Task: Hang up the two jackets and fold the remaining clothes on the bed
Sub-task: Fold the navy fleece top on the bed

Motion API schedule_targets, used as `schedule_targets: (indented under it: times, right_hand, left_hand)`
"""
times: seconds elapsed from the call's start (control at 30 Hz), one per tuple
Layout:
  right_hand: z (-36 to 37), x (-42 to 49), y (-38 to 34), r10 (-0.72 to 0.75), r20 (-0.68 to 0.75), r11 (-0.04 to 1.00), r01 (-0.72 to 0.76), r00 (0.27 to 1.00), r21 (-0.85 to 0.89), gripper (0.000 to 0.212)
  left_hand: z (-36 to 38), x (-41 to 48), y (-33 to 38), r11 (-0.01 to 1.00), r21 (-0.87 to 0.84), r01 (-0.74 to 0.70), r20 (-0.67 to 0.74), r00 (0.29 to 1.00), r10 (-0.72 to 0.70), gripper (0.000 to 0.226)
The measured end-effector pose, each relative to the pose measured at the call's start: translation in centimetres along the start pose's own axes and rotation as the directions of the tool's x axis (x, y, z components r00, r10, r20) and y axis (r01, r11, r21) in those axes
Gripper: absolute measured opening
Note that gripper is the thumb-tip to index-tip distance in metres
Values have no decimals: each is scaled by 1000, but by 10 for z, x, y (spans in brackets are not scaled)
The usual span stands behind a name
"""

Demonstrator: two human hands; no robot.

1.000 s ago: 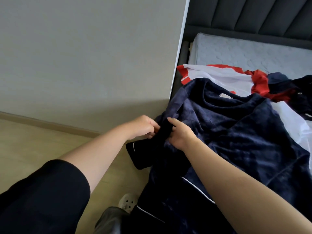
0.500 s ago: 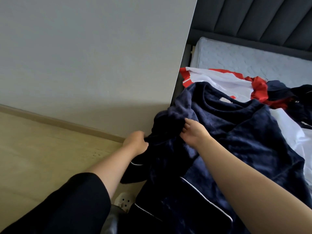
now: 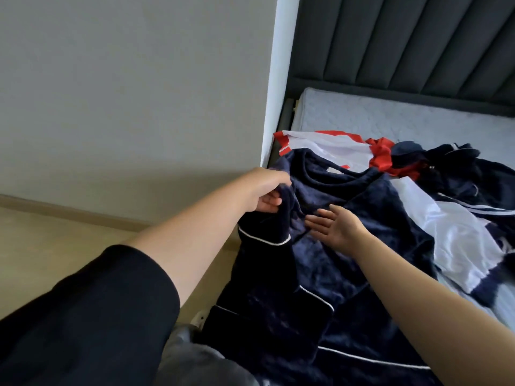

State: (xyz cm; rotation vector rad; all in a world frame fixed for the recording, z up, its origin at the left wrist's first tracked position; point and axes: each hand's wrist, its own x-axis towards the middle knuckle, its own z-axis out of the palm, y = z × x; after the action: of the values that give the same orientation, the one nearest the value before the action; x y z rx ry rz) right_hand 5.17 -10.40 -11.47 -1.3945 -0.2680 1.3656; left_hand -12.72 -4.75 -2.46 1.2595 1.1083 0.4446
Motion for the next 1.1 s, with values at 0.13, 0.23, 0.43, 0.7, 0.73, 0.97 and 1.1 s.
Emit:
schedule_targets:
  times: [0.13,0.23,0.43,0.7,0.73,0.97,1.1]
  right_hand:
    - [-44,-25,1,-9,-39,999,10,999,31,38]
    - [-76,-36,19,43,-57,998,-45,997,-33,44]
    - [-98,-37,70,117,-92,952,-138,989,-272,39]
    - [-69,-41,69,-42,-55,999,40,998,-34,13]
    - [-70,-43,64,-26,-19,1000,26,999,2,18]
    - [-108,-61,48,140,-124,756,-187,982,-627,45]
    - [-118,-62,51,201,-87,510,-180,976,-841,41]
  left_hand:
    - [46,-27,-12,980,-178,87,413,910,-5,16]
    - [72,-24,-45,997,-71,13,119,993,-5,19]
    - [83,-18,-141,979,-168,114,-181,973,-144,26]
    - [66,-15,-170,997,-49,58,-275,959,-69,54]
    - [62,-16,-169,997,-52,55,-254,965,-66,55]
    - [43,-29,-172,903,-343,258,86,966,-244,22]
    - [43,-44,-166,923,-223,312,156,946,-283,16]
